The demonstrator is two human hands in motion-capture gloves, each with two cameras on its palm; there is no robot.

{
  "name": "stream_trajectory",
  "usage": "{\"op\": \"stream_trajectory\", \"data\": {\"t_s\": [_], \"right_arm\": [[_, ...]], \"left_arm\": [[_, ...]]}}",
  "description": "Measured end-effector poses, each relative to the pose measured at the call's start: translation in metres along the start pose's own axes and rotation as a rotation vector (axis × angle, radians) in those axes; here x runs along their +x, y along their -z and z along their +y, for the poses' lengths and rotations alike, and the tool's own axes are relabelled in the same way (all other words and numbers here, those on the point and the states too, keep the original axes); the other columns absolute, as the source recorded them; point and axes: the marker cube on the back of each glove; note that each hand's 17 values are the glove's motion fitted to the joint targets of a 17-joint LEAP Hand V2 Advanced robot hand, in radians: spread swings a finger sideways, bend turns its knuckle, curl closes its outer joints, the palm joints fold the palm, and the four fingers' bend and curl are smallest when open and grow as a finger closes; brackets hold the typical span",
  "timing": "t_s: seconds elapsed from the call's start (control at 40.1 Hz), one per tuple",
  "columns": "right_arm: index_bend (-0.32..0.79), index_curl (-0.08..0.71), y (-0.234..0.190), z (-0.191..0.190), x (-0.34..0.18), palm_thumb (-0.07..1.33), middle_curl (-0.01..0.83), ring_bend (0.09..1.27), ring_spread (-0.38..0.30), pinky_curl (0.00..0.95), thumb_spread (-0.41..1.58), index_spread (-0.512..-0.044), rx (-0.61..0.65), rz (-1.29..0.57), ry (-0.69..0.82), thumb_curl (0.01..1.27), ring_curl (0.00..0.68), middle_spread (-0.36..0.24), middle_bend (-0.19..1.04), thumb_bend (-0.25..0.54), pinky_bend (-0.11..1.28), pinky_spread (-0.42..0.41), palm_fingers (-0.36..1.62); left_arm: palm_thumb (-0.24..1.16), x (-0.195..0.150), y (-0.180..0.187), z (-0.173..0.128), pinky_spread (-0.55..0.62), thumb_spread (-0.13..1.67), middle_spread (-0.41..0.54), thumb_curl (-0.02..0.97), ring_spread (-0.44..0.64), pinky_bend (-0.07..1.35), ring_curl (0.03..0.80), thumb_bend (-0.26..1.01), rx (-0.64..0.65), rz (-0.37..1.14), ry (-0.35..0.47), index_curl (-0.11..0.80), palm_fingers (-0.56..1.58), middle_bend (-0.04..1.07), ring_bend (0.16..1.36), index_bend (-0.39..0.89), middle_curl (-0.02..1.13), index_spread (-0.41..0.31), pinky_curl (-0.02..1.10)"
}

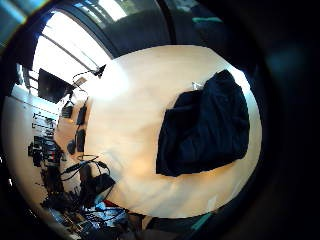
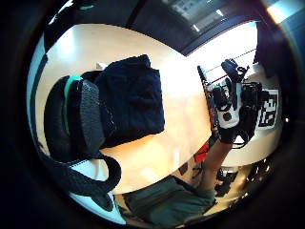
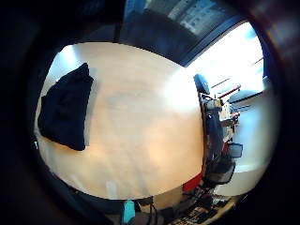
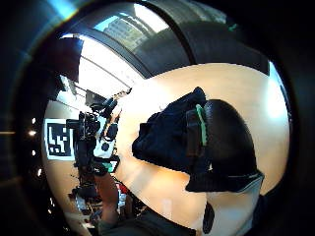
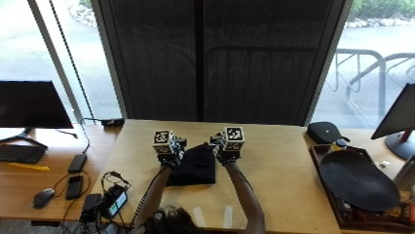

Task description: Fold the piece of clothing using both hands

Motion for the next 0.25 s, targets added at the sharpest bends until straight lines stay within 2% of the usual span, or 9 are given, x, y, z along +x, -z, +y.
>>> {"op": "stream_trajectory", "data": {"t_s": [0.1,0.249], "right_arm": [[0.26,0.427,0.006,0.006,-0.003,0.60,0.229,0.19,0.168,0.357,1.43,-0.300,-0.005,-0.019,0.021,0.35,0.288,0.081,0.14,-0.007,0.54,0.288,0.24],[0.26,0.428,-0.003,0.004,0.002,0.60,0.224,0.19,0.168,0.360,1.43,-0.300,-0.023,-0.024,0.005,0.35,0.288,0.081,0.13,-0.007,0.54,0.288,0.24]], "left_arm": [[0.36,0.004,0.006,0.007,0.37,1.49,-0.101,0.263,0.10,0.24,0.338,0.01,-0.011,0.000,0.006,0.315,0.47,0.20,0.48,0.13,0.44,-0.126,0.37],[0.36,0.000,-0.012,-0.005,0.37,1.49,-0.101,0.264,0.10,0.23,0.338,0.00,0.004,0.006,-0.017,0.315,0.47,0.20,0.48,0.13,0.44,-0.126,0.37]]}}
